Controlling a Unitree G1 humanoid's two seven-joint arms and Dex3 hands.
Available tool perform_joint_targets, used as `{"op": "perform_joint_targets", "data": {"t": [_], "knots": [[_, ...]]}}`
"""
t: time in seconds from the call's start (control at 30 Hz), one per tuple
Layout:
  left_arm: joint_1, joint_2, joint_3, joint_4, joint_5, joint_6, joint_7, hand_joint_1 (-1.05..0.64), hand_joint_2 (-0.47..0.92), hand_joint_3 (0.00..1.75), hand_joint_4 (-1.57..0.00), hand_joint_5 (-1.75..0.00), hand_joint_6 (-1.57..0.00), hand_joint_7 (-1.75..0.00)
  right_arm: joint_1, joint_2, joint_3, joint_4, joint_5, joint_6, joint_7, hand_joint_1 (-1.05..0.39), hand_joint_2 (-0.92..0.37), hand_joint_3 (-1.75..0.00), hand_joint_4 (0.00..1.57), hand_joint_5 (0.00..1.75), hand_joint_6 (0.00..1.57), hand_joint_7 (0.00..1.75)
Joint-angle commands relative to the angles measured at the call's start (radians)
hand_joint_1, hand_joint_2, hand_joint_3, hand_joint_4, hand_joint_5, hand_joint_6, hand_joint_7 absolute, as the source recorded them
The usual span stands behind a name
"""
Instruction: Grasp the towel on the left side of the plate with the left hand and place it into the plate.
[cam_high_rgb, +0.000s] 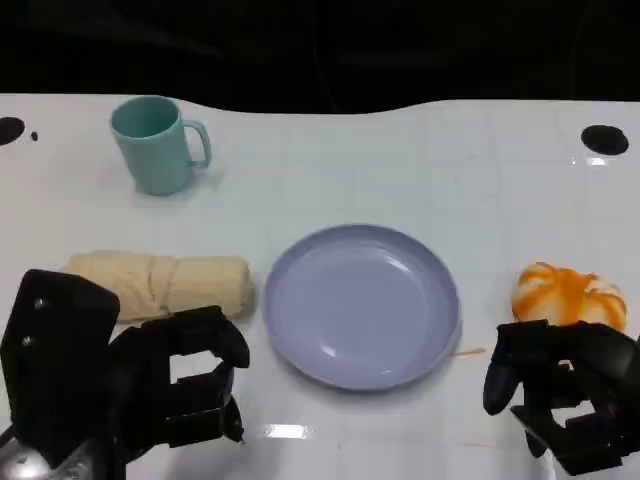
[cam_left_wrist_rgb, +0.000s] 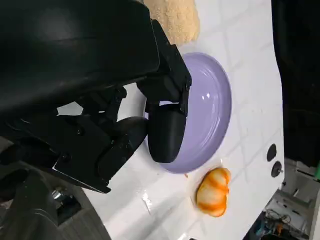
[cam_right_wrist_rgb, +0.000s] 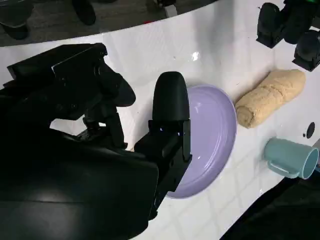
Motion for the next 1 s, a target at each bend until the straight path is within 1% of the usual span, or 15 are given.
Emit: {"op": "perform_joint_targets", "data": {"t": [0.03, 0.07, 0.13, 0.2, 0.27, 0.3, 0.33, 0.37, 0.43, 0.47, 0.57, 0.67, 0.83, 0.93, 1.0], "knots": [[-0.004, 0.007, 0.007, -0.011, 0.017, -0.001, 0.022, -0.09, 0.56, 1.23, -0.79, -1.75, -0.76, -1.59, -0.001, -0.010, -0.006, -0.003, 0.001, -0.006, -0.001, 0.09, -0.67, -0.97, 0.66, 1.68, 0.65, 1.44], [-0.002, 0.003, 0.009, -0.013, 0.018, -0.004, 0.027, -0.09, 0.56, 1.22, -0.78, -1.75, -0.76, -1.58, 0.000, -0.009, -0.006, -0.004, 0.002, -0.004, -0.001, 0.09, -0.67, -0.97, 0.66, 1.68, 0.65, 1.44], [0.017, 0.016, -0.007, 0.004, 0.046, -0.107, -0.001, -0.05, 0.56, 1.20, -0.72, -1.71, -0.73, -1.48, 0.000, -0.009, -0.006, -0.008, 0.002, 0.001, -0.002, 0.09, -0.67, -0.97, 0.66, 1.68, 0.65, 1.44], [0.033, 0.026, -0.023, 0.025, 0.082, -0.205, -0.018, -0.04, 0.54, 1.17, -0.69, -1.63, -0.72, -1.31, 0.001, -0.009, -0.006, -0.010, 0.002, -0.001, -0.002, 0.09, -0.67, -0.97, 0.66, 1.68, 0.65, 1.44], [0.041, 0.031, -0.036, 0.043, 0.120, -0.275, -0.015, -0.07, 0.56, 1.07, -0.67, -1.50, -0.73, -1.07, 0.001, -0.010, -0.006, -0.009, 0.002, -0.003, -0.002, 0.09, -0.67, -0.97, 0.66, 1.68, 0.65, 1.43], [0.044, 0.044, -0.051, 0.052, 0.163, -0.322, -0.008, -0.08, 0.60, 0.99, -0.65, -1.42, -0.73, -0.94, 0.001, -0.010, -0.006, -0.009, 0.001, -0.004, -0.002, 0.09, -0.67, -0.97, 0.66, 1.68, 0.65, 1.43], [0.046, 0.061, -0.068, 0.062, 0.212, -0.373, -0.002, -0.11, 0.66, 0.83, -0.62, -1.28, -0.72, -0.73, 0.002, -0.010, -0.006, -0.010, 0.001, -0.005, -0.002, 0.09, -0.67, -0.97, 0.66, 1.68, 0.65, 1.43], [0.048, 0.076, -0.081, 0.076, 0.256, -0.425, 0.001, -0.12, 0.71, 0.71, -0.61, -1.20, -0.72, -0.60, 0.002, -0.009, -0.006, -0.011, 0.002, -0.005, -0.002, 0.09, -0.67, -0.97, 0.66, 1.68, 0.65, 1.43], [0.049, 0.096, -0.094, 0.103, 0.319, -0.509, 0.002, -0.16, 0.82, 0.46, -0.57, -1.00, -0.71, -0.34, 0.004, -0.008, -0.005, -0.015, 0.002, -0.003, -0.004, 0.10, -0.67, -0.97, 0.67, 1.68, 0.66, 1.43], [0.048, 0.100, -0.095, 0.111, 0.340, -0.530, 0.005, -0.17, 0.86, 0.38, -0.57, -0.95, -0.72, -0.27, 0.005, -0.008, -0.005, -0.017, 0.001, -0.001, -0.004, 0.10, -0.67, -0.98, 0.67, 1.68, 0.66, 1.44], [0.040, 0.112, -0.093, 0.137, 0.403, -0.599, 0.017, -0.20, 0.91, 0.25, -0.53, -0.83, -0.66, -0.14, 0.006, -0.008, -0.004, -0.019, 0.001, 0.000, -0.004, 0.10, -0.66, -0.98, 0.67, 1.68, 0.66, 1.44], [0.014, 0.161, -0.103, 0.176, 0.524, -0.684, 0.035, -0.26, 0.92, 0.19, -0.50, -0.78, -0.62, -0.10, 0.006, -0.007, 0.002, -0.024, -0.001, 0.010, -0.006, 0.09, -0.66, -0.99, 0.67, 1.68, 0.66, 1.44], [-0.027, 0.256, -0.122, 0.203, 0.714, -0.735, 0.034, -0.35, 0.92, 0.16, -0.36, -0.68, -0.52, -0.02, 0.004, -0.003, 0.010, -0.039, 0.001, 0.025, -0.007, 0.10, -0.67, -0.99, 0.67, 1.68, 0.65, 1.44], [-0.078, 0.329, -0.152, 0.237, 0.851, -0.742, 0.018, -0.42, 0.92, 0.15, -0.38, -0.39, -0.41, 0.00, 0.001, 0.000, 0.018, -0.037, -0.005, 0.029, -0.013, 0.08, -0.66, -0.98, 0.68, 1.68, 0.66, 1.44], [-0.120, 0.367, -0.179, 0.270, 0.941, -0.744, 0.013, -0.46, 0.92, 0.15, -0.36, -0.30, -0.35, 0.00, 0.000, -0.001, 0.021, -0.036, -0.006, 0.029, -0.017, 0.07, -0.65, -0.99, 0.68, 1.69, 0.66, 1.44]]}}
